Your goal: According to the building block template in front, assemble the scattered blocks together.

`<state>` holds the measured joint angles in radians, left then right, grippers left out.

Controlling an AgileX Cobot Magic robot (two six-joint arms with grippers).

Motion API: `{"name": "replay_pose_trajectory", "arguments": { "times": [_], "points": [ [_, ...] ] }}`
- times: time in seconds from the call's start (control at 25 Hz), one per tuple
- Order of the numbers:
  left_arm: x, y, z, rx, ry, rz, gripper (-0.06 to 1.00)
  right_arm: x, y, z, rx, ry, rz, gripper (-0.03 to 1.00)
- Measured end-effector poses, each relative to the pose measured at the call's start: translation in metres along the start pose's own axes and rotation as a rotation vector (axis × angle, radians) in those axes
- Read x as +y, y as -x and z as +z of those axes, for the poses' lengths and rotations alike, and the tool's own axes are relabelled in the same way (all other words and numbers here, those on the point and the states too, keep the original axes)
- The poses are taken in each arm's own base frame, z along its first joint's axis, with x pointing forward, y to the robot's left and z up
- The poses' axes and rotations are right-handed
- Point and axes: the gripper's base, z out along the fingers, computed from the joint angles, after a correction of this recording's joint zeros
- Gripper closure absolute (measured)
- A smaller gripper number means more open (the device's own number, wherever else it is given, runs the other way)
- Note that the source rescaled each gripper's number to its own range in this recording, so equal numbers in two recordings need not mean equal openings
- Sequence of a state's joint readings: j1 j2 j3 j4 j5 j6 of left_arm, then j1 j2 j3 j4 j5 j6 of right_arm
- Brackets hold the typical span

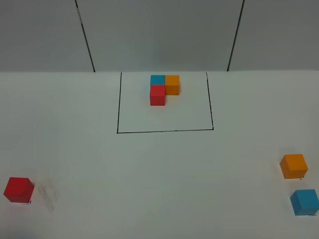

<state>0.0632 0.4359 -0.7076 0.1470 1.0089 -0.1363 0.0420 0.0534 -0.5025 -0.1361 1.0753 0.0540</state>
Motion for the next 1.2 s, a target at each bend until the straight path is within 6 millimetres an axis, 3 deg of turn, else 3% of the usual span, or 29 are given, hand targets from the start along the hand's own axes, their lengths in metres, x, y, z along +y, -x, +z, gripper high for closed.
{"name": "replay_pose_trajectory", "arguments": {
  "times": [0.48,0.8,1.2],
  "points": [
    [-0.003,0.073,0.027,0.23,0.084,0.046,0.03,0.0,0.0,0.0,0.0,0.0,0.0,0.97],
    [-0.009,0.092,0.066,0.392,0.093,0.089,0.03,0.0,0.0,0.0,0.0,0.0,0.0,0.97],
    [-0.021,0.095,0.108,0.501,0.026,0.089,0.03,0.0,0.0,0.0,0.0,0.0,0.0,0.97]
  ]
}}
